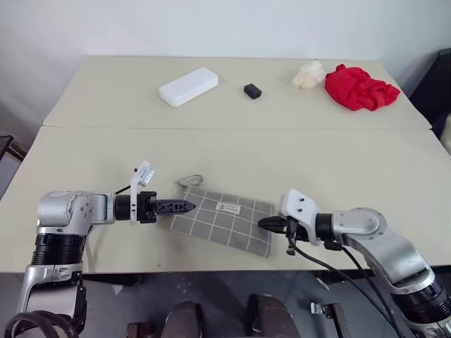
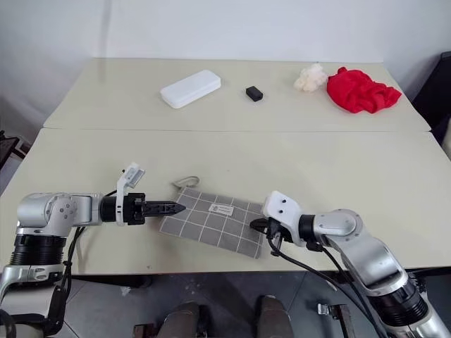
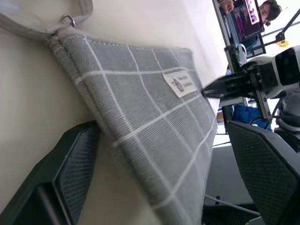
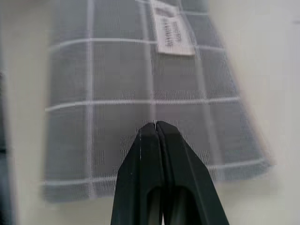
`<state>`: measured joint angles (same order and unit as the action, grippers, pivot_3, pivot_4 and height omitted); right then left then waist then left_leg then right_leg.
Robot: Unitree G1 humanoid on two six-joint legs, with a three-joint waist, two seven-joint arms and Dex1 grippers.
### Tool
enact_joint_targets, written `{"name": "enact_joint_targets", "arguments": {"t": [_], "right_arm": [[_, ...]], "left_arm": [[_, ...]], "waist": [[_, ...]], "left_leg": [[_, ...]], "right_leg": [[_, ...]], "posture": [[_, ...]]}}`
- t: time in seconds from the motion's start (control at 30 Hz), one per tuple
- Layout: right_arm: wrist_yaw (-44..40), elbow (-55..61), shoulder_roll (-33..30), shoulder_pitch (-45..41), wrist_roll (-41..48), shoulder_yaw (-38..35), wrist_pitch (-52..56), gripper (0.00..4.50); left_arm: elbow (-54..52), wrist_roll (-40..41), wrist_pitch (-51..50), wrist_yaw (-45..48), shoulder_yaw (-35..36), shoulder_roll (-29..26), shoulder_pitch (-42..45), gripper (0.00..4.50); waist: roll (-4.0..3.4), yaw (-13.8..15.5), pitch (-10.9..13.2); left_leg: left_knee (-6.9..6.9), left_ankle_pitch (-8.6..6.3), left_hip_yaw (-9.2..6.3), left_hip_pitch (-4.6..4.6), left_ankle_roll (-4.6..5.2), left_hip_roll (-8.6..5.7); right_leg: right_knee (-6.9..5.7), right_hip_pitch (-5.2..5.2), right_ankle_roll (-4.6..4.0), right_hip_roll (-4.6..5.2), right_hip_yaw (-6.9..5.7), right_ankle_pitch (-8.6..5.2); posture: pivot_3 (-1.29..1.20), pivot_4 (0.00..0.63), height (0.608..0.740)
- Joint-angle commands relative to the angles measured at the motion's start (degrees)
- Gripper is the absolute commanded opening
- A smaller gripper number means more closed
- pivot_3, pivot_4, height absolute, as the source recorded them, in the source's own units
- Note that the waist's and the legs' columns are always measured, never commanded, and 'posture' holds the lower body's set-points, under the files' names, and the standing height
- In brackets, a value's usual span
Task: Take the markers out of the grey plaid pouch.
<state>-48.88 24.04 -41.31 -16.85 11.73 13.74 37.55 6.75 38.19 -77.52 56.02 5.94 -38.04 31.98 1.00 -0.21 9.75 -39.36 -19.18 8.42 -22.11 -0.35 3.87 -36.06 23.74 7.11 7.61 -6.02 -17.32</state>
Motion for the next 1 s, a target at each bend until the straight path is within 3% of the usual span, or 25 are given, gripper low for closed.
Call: {"name": "enact_joint_targets", "arguments": {"t": [0.03,0.17,0.43,0.7,0.8,1.0], "right_arm": [[2.13,-3.16,0.59,-1.17,-3.8,2.06,-1.83,0.03],[2.22,-6.96,3.23,-4.84,-5.03,3.97,-3.97,0.03],[1.39,-15.23,6.55,-9.09,-8.71,5.93,-13.21,0.03],[0.28,-24.83,10.89,-13.72,-9.47,2.98,-36.16,0.03],[-2.33,-25.77,11.27,-14.36,-7.13,1.42,-42.14,0.03],[-7.71,-18.19,8.03,-11.19,-0.85,-1.33,-35.08,0.03]], "left_arm": [[-2.79,2.4,-1.16,0.12,0.08,-0.47,0.08,4.5],[-6.58,5.06,-4.53,-1.04,0.76,0.5,-2.75,4.5],[-12.85,8.82,-12.27,-11.2,8.4,11.16,-7.74,4.5],[-15.21,10.47,-14.98,-18.17,10.44,19.47,-9.62,4.5],[-16.26,10.64,-14.94,-18.66,10.01,18.6,-10.24,4.5],[-10.96,11.69,-13.52,-14.11,15.01,5.61,-8.89,4.5]], "waist": [[0.0,0.01,0.0],[0.0,-0.15,0.0],[0.01,-0.08,-0.01],[0.01,0.08,-0.01],[0.01,-0.04,-0.01],[0.0,-0.41,-0.01]], "left_leg": [[0.0,0.0,0.0,0.0,0.0,0.0],[0.0,0.0,0.0,0.0,0.0,0.0],[-0.09,0.0,-0.02,0.02,0.0,0.02],[-0.25,0.0,-0.1,0.02,0.0,0.02],[-0.22,0.0,-0.11,0.02,0.0,0.02],[-0.18,0.0,-0.13,0.03,-0.01,0.08]], "right_leg": [[0.0,0.0,0.0,0.0,0.0,0.0],[-0.02,0.0,0.0,-0.01,0.01,0.0],[-0.04,-0.06,0.01,0.0,0.01,0.01],[-0.08,-0.14,0.03,0.02,-0.01,0.02],[-0.06,-0.14,0.03,0.01,-0.01,0.02],[-0.07,-0.12,0.02,-0.03,-0.02,0.01]], "posture": [[0.0,0.15,0.74],[0.0,0.15,0.74],[0.0,0.15,0.74],[0.0,0.15,0.74],[0.0,0.15,0.74],[0.0,0.15,0.74]]}}
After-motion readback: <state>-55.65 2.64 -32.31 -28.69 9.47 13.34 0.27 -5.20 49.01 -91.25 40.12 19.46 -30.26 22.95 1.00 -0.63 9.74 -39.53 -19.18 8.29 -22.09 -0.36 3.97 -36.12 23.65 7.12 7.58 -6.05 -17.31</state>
